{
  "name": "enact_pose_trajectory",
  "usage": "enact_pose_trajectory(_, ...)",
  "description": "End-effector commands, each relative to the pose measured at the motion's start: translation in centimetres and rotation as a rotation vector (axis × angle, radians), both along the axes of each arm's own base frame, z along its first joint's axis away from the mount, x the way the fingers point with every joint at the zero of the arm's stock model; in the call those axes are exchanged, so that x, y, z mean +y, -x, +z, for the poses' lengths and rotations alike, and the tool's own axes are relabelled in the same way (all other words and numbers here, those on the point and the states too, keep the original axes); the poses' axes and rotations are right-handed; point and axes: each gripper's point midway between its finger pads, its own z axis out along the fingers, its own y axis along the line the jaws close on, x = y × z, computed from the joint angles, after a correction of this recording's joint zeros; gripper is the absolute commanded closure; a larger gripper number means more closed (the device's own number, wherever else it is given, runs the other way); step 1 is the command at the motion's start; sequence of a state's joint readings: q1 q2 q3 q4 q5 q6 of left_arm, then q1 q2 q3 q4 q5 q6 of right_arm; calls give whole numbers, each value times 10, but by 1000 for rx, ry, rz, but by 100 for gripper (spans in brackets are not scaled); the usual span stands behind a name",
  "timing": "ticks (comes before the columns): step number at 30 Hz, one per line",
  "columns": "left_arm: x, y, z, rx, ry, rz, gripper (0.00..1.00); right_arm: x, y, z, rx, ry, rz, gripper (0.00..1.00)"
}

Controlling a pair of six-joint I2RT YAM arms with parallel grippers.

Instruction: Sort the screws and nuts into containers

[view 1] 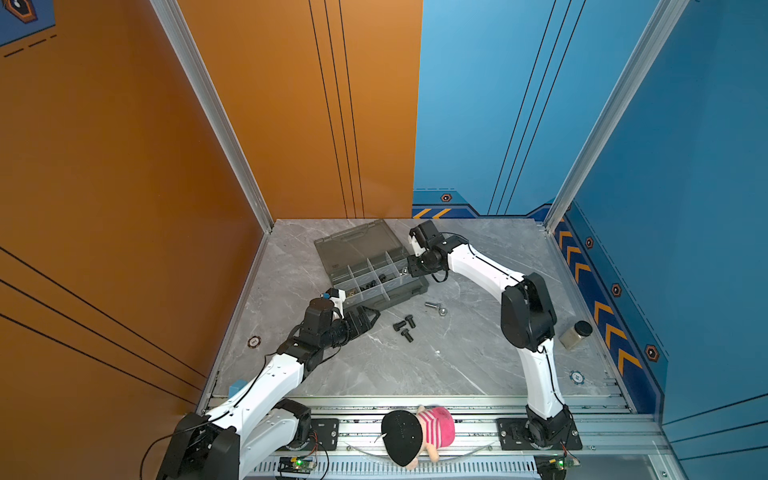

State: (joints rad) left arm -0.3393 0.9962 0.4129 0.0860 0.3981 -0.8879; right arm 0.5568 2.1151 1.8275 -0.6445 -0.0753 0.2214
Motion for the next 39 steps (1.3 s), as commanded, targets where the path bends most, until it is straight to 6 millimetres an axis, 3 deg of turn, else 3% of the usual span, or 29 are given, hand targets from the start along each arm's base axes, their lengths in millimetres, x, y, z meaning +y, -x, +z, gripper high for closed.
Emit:
enact_pose_trajectory(1, 1, 4, -3, 9, 6, -9, 2, -29, 27, 21, 2, 70, 34, 55)
enact_pose_trajectory(8, 1, 5, -6, 14, 16, -2, 2, -71, 75, 8, 59, 151, -3, 53)
enact_pose_trajectory(16, 0, 4, -7, 17, 14, -8, 2, -96, 114, -27, 157, 175, -64, 52)
enact_pose_trajectory(25, -2, 2, -9, 29, 16, -14, 2, -94, 119, -52, 200, 176, -70, 52)
enact_pose_trajectory(39, 1, 3, -9, 35, 8, -2, 2, -83, 111, -72, 225, 136, -93, 51)
